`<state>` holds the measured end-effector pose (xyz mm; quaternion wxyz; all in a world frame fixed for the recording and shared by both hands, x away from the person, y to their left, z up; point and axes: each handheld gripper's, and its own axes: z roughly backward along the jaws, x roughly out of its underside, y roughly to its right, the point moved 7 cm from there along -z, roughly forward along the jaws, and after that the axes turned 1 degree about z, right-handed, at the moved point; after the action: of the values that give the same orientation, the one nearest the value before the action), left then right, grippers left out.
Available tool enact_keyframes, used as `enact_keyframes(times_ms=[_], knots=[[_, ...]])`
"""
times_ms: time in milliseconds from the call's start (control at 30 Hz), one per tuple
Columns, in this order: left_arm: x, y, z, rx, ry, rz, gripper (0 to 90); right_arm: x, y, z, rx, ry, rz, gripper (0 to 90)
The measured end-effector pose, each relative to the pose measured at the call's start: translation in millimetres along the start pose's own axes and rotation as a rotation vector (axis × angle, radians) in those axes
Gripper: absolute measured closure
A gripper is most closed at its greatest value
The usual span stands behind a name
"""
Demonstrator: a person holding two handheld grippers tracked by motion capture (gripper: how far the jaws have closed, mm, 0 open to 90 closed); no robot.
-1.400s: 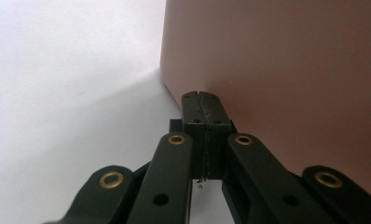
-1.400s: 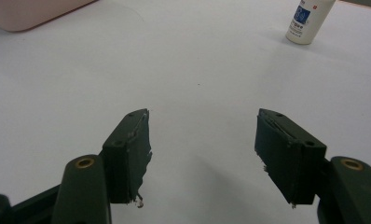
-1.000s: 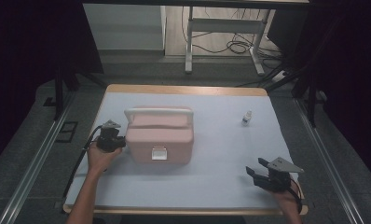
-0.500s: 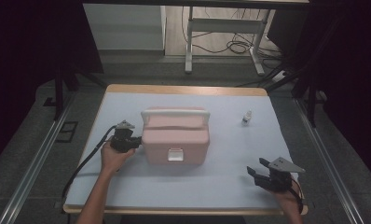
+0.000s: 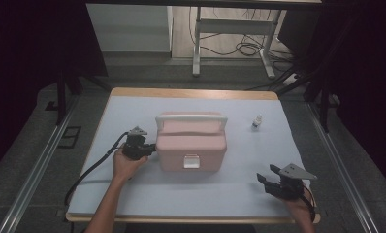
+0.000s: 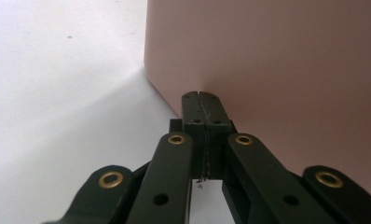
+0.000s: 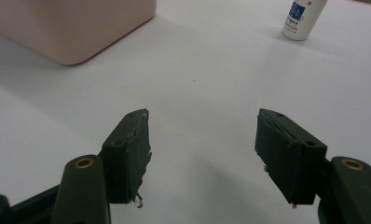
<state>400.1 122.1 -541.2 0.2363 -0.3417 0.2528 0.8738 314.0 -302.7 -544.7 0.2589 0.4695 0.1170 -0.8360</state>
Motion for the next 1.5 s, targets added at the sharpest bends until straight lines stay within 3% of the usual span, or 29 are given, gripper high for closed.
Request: enact_keyframes(times_ms=[333,500,600,733,933,1300,1500], knots=[[-4.9,6.2,-7.9,-0.022,0.004,-0.013,89.1,-0.2,0.7,1.1,-0.003,0.009,-0.008,34.9],[-5.0,7.4,3.0,-0.061,0.041,-0.045,76.9,-1.2,2.1,3.0,-0.004,0.027,-0.029,33.7],[-2.8,13.2,10.7,-0.061,0.056,-0.062,70.6,-1.5,2.4,3.7,-0.001,0.035,-0.04,33.4],[2.2,19.2,16.7,-0.077,0.073,-0.09,66.6,-0.8,2.5,2.5,0.01,0.033,-0.044,32.9],[10.4,20.2,24.2,-0.041,0.096,-0.069,62.8,-0.3,2.4,3.1,0.018,0.024,-0.033,33.3],[17.9,19.1,19.1,-0.069,0.068,-0.1,59.8,-1.9,3.5,3.6,0.028,0.007,-0.034,33.5],[24.1,22.0,19.6,-0.071,0.043,-0.132,56.9,-14.4,7.1,3.6,0.044,-0.022,-0.037,31.8]])
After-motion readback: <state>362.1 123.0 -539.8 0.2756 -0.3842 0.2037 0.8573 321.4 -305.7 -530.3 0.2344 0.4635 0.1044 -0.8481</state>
